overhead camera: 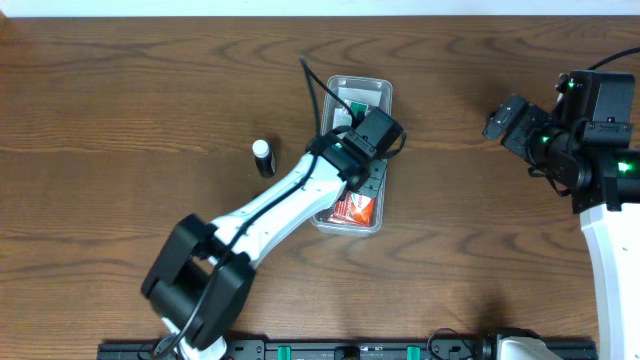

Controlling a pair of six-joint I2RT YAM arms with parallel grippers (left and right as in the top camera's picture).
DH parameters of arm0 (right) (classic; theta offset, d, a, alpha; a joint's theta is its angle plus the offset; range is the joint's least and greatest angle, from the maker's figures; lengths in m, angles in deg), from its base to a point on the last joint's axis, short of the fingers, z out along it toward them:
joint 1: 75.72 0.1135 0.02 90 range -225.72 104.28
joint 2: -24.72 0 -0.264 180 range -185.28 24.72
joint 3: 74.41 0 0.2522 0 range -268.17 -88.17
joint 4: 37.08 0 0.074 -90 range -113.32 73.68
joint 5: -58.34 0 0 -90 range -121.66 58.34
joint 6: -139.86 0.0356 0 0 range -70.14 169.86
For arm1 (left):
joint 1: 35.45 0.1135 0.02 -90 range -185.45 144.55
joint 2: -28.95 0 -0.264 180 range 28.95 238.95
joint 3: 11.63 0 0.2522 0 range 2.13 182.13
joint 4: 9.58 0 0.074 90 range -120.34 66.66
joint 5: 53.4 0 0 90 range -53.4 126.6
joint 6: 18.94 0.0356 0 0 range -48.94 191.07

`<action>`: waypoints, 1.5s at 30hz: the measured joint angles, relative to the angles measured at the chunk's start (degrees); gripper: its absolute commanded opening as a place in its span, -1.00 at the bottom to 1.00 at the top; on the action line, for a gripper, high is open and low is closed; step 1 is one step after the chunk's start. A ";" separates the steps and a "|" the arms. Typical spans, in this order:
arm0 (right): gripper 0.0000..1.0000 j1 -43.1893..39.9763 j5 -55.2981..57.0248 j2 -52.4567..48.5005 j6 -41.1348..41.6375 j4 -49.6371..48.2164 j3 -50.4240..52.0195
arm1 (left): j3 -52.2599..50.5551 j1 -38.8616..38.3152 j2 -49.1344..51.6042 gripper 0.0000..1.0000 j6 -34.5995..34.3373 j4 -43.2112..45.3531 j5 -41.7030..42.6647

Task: Pack container
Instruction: 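Lower the red Panadol box into the container's near end, release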

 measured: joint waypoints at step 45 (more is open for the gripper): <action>0.98 0.00 0.00 0.00 0.00 0.00 0.00 | -0.02 -0.02 7.69 -0.78 3.23 4.44 -3.15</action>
